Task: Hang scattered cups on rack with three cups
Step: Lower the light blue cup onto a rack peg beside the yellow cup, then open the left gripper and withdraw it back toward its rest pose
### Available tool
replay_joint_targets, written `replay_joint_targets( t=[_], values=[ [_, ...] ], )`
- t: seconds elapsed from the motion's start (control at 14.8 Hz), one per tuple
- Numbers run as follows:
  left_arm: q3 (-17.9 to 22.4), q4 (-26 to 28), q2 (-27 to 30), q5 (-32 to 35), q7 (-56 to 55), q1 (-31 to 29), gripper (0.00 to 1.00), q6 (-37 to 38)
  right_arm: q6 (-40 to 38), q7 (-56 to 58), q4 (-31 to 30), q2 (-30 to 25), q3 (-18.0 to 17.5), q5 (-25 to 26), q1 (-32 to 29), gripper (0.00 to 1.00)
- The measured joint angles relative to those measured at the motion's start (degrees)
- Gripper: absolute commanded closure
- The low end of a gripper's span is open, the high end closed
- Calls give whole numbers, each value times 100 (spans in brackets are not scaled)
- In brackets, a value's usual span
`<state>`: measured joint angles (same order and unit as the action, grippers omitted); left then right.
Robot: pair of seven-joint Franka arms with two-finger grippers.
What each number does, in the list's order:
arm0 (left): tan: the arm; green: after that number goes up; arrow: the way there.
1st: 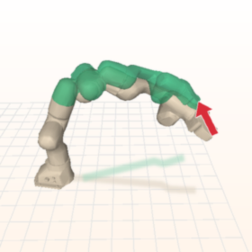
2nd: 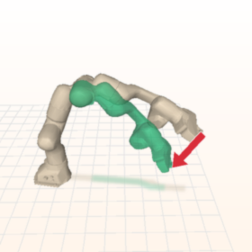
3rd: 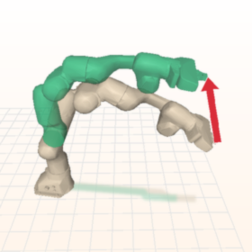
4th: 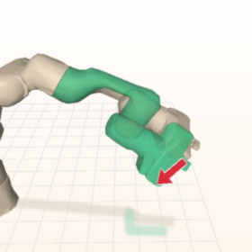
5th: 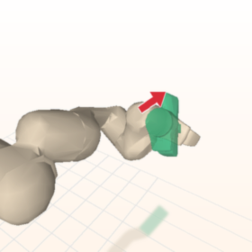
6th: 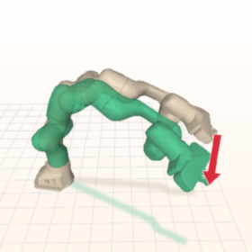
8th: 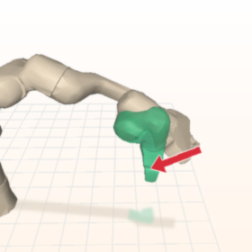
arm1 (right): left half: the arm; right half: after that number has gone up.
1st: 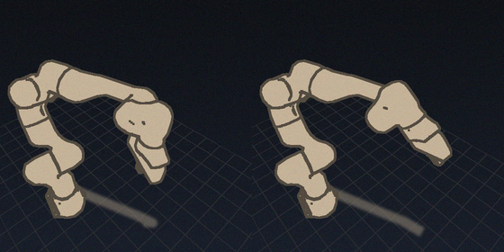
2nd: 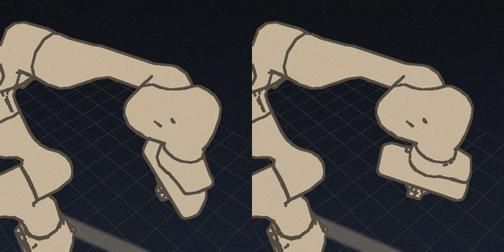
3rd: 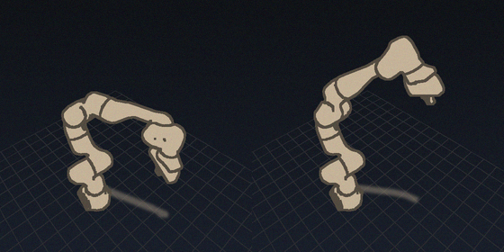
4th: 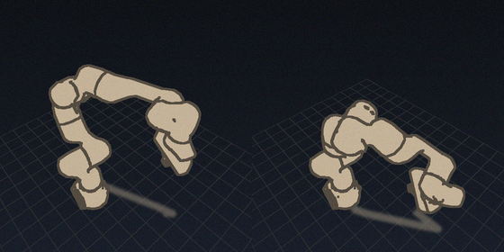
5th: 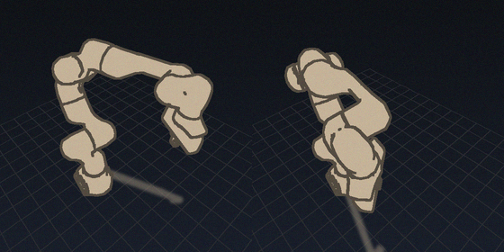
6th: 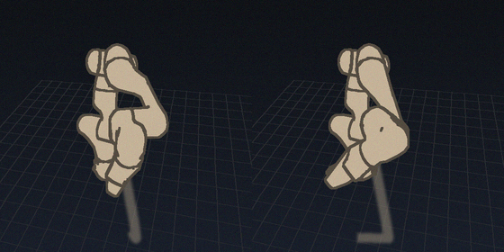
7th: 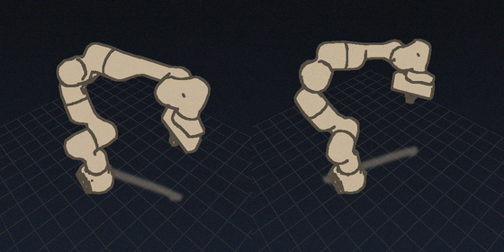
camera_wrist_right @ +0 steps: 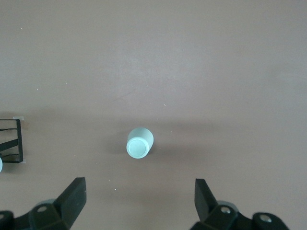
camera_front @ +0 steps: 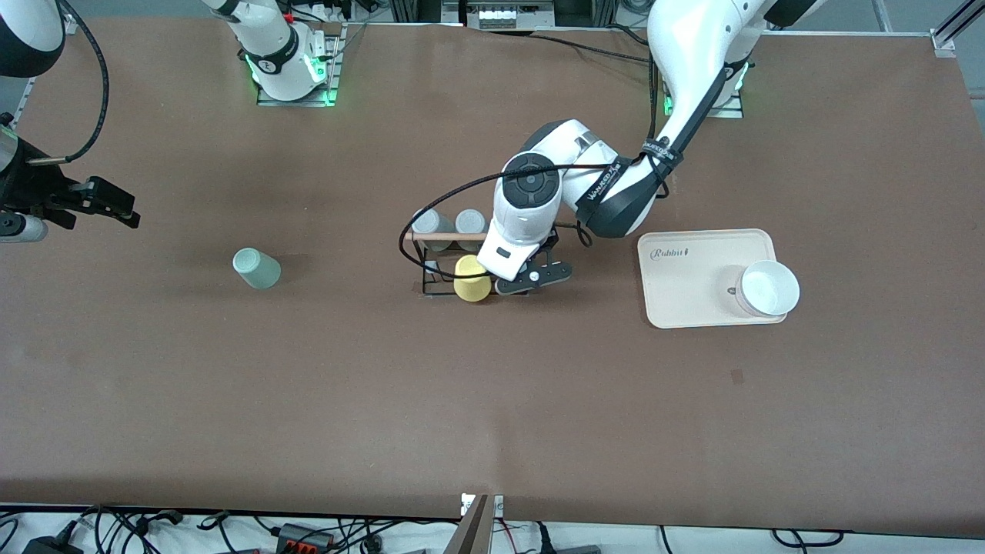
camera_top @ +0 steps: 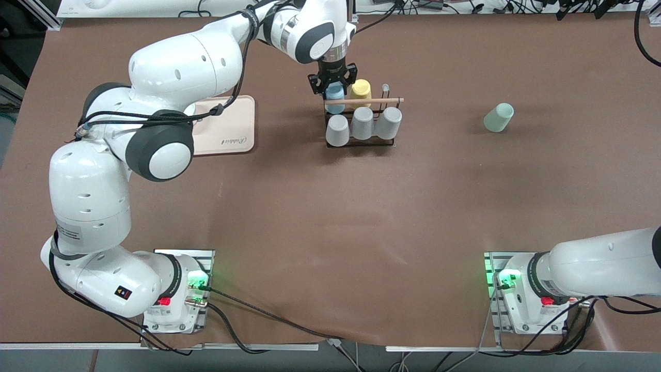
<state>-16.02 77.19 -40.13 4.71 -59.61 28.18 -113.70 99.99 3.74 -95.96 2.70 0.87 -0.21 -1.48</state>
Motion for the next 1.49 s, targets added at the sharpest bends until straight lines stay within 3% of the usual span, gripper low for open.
replay_joint_targets(
  t=[0.2, 0.47, 1.15, 1.42, 1.49],
  values=[
    [1, -1, -61, 0, -41, 31, 44, -46, -1, 0, 0, 2, 1, 0, -10, 0],
    [9, -3, -108, 2, -65, 76, 13, -152, -3, 0, 0, 6, 1, 0, -17, 0],
    [42, -223, 73, 16, -57, -15, 15, 17, -16, 0, 0, 15, 1, 1, -29, 0],
    [51, -259, 455, 22, 191, -257, 39, 455, -20, 0, 0, 34, 1, 1, -33, 0],
    [55, -264, 585, 23, 296, -374, 41, 649, -20, 0, 0, 52, 1, 1, -33, 0]
  ],
)
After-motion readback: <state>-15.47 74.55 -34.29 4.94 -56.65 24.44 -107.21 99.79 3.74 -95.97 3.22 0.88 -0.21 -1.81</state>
